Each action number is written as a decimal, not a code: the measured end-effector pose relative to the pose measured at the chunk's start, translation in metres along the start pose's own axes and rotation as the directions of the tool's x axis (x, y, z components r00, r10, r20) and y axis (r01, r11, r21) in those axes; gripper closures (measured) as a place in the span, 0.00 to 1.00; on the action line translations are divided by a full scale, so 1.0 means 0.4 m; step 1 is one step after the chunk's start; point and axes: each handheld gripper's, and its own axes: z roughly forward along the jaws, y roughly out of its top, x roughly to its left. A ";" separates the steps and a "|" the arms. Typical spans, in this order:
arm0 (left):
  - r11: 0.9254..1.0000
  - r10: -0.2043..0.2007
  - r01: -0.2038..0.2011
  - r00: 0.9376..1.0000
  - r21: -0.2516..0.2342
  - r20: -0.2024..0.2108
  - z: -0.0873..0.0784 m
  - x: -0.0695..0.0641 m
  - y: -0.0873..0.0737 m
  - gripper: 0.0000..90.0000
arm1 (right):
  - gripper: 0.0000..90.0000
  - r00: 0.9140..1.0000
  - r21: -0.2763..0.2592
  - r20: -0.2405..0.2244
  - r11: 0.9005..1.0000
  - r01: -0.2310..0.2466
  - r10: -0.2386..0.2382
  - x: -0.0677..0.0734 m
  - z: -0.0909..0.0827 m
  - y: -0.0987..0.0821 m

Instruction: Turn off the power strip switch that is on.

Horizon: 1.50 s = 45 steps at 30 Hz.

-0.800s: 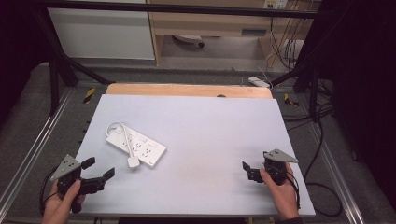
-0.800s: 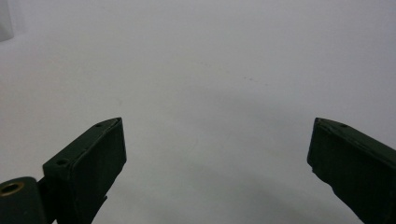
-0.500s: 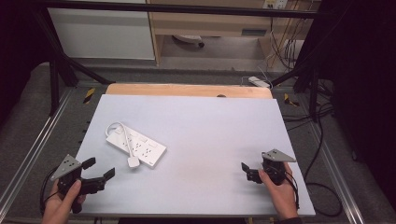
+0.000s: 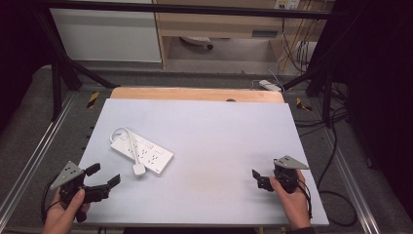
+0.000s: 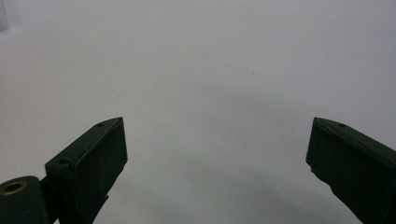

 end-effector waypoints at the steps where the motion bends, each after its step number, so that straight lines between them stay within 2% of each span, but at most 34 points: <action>1: 1.000 0.000 0.000 1.000 -0.003 -0.009 -0.002 0.001 0.002 0.08 | 0.08 1.000 0.002 -0.004 1.000 -0.002 0.002 0.000 0.001 0.000; 6: 1.000 -0.006 0.006 1.000 -0.005 -0.008 -0.005 0.005 0.015 0.08 | 0.08 1.000 0.002 -0.012 1.000 0.004 -0.004 0.000 0.001 0.001; 9: 0.999 -0.036 0.036 0.999 0.010 0.018 -0.002 0.008 0.025 0.08 | 0.07 1.000 0.000 -0.021 1.000 0.000 0.000 0.002 -0.001 0.002; 12: 0.999 -0.043 0.043 0.999 0.022 0.008 0.002 0.011 0.033 0.09 | 0.07 1.000 -0.006 -0.022 1.000 0.009 -0.009 0.003 -0.001 0.003; 21: 0.999 -0.005 0.005 1.000 0.032 0.009 0.010 0.005 0.059 0.09 | 0.06 1.000 -0.004 -0.014 1.000 0.008 -0.008 0.007 -0.001 0.003; 37: 0.999 -0.016 0.016 1.000 0.028 0.012 0.034 -0.003 0.097 0.08 | 0.06 1.000 -0.004 -0.013 1.000 0.005 -0.005 0.006 -0.003 0.004; 45: 1.000 0.005 -0.006 0.999 0.011 0.042 0.049 -0.020 0.123 0.08 | 0.06 1.000 -0.010 -0.013 1.000 0.002 -0.002 0.006 -0.005 0.004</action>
